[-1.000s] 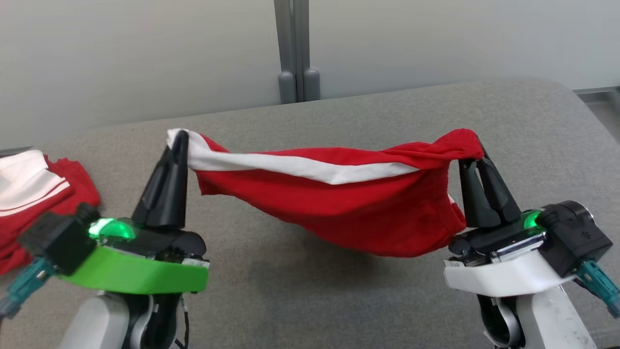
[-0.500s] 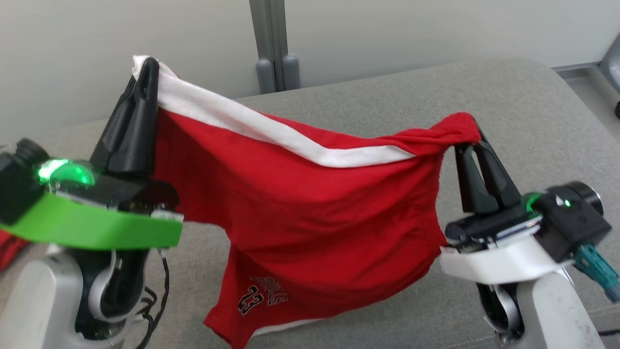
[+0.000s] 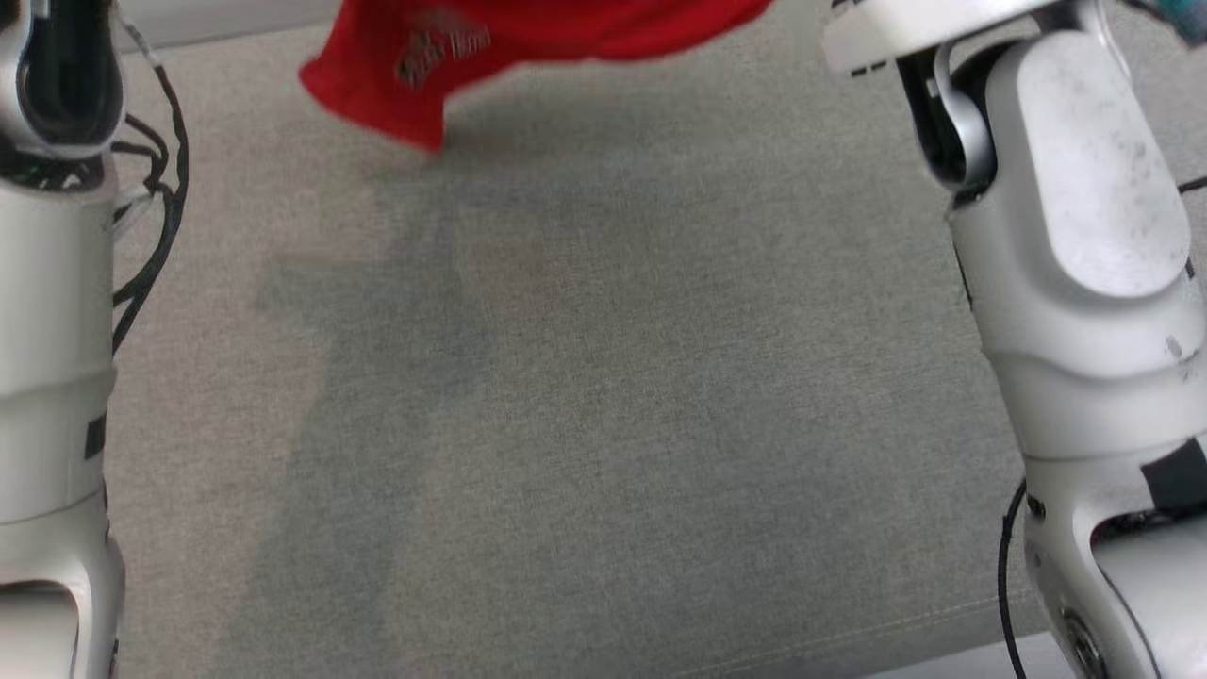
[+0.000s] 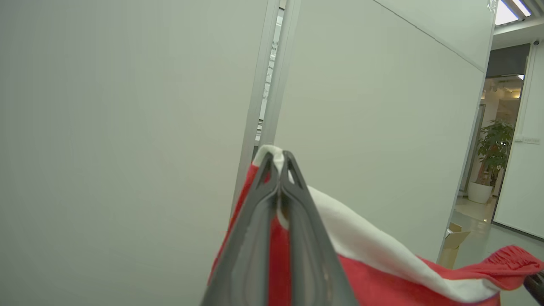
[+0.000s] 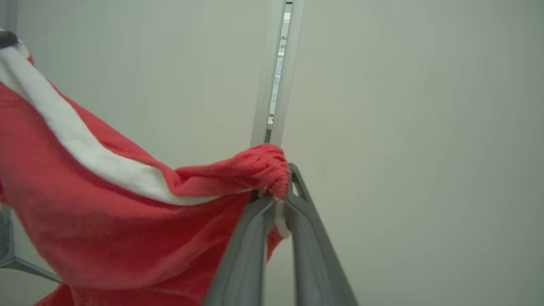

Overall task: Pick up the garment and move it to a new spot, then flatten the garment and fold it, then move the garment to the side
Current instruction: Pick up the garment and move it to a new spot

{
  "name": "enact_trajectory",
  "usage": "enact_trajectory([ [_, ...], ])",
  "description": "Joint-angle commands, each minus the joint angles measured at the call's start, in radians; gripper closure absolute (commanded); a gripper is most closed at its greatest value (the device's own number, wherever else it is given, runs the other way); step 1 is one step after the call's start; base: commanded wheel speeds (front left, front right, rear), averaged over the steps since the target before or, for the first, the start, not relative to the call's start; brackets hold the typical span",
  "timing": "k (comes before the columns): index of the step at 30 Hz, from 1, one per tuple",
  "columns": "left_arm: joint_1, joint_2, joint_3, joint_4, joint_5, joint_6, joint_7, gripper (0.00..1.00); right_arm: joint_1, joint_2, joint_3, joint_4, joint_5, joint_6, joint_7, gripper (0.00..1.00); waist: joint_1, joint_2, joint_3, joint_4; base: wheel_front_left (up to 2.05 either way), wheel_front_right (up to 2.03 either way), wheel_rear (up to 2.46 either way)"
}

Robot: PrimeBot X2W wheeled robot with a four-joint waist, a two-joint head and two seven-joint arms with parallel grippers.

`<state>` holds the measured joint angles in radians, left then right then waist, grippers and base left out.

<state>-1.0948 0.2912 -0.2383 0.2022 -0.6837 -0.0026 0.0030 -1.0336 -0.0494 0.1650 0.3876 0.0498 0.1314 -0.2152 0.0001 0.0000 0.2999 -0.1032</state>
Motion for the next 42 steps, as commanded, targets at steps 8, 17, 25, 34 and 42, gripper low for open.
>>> enact_trajectory([
  [8,0.075,-0.064,-0.028,0.160,-0.009,-0.076,-0.174,1.00,0.001,-0.003,0.014,0.245,0.022,-0.001,-0.050,1.00,-0.0001,0.0000,0.224,0.034,0.00,0.00,0.00],
  [17,0.380,-0.077,-0.012,0.106,-0.056,-0.113,-0.261,1.00,0.245,-0.003,0.021,0.147,0.109,-0.001,-0.051,1.00,-0.0001,0.0000,0.198,0.030,0.00,0.00,0.00],
  [25,0.635,-0.097,0.071,-0.114,-0.008,-0.113,-0.269,1.00,0.492,-0.002,0.013,-0.061,0.148,-0.001,-0.050,1.00,-0.0001,0.0000,0.097,0.030,0.00,0.00,0.00],
  [34,0.964,-0.162,0.118,-0.392,0.033,-0.099,-0.269,1.00,0.787,-0.002,-0.008,-0.305,0.151,-0.001,-0.051,1.00,-0.0001,0.0000,-0.065,0.042,0.00,0.00,0.00],
  [42,1.193,-0.156,0.077,-0.595,0.042,-0.042,-0.213,1.00,1.009,-0.002,-0.004,-0.501,0.088,-0.001,-0.050,1.00,-0.0001,0.0000,-0.158,0.034,0.00,0.00,0.00],
])
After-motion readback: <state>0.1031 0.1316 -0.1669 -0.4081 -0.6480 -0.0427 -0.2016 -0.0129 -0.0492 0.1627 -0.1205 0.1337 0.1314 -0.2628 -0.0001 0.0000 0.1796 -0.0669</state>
